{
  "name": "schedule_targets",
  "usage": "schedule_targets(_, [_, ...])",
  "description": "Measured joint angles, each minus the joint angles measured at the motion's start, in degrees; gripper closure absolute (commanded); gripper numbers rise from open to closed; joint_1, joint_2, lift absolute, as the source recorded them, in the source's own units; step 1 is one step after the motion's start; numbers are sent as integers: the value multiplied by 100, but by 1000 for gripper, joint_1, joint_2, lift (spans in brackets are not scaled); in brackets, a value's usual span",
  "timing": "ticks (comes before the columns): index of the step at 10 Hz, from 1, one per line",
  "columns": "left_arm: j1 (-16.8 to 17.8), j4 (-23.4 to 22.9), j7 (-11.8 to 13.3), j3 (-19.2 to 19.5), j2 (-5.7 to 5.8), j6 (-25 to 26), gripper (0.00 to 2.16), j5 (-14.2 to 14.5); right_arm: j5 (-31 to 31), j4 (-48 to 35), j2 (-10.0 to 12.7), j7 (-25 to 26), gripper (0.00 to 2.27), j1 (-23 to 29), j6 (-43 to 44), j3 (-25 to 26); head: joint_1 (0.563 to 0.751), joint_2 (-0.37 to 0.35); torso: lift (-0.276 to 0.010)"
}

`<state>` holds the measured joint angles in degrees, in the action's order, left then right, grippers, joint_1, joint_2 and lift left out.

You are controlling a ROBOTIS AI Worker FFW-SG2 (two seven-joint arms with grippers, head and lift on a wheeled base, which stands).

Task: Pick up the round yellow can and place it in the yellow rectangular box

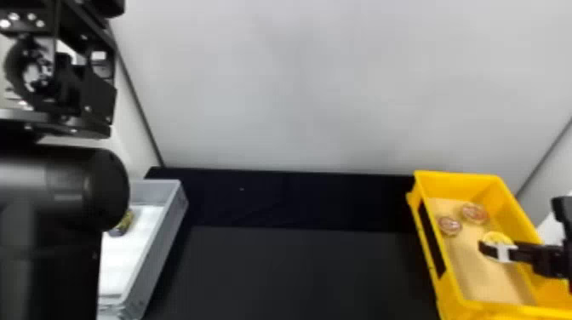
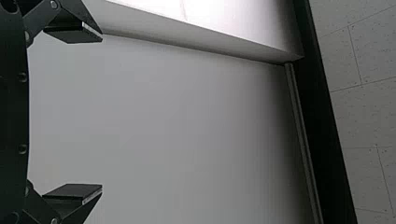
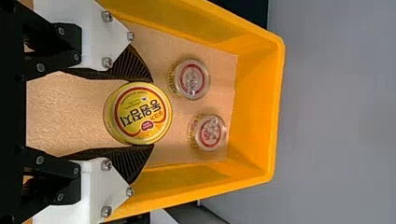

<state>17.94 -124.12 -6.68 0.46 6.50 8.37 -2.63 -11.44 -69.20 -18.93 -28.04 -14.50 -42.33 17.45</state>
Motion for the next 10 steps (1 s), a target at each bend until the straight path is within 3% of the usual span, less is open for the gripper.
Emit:
schedule_targets(6, [10,2,1,-11,0,-5,140,5,235,504,-23,170,572,37,-44,-36,663,54,-5])
schedule_targets(7, [13,2,1,-11,0,-5,140,6,271,513,-23,190,469,42,-43,-45,663,54,-5])
schedule_targets(9, [17,2,1,-11,0,-5,140,6,341,514,-23,212,30,44,-49,-49,663,54,-5])
schedule_targets(10, [16,2,1,-11,0,-7,140,5,370,504,-23,218,67,44,-91,-49,663,54,-5])
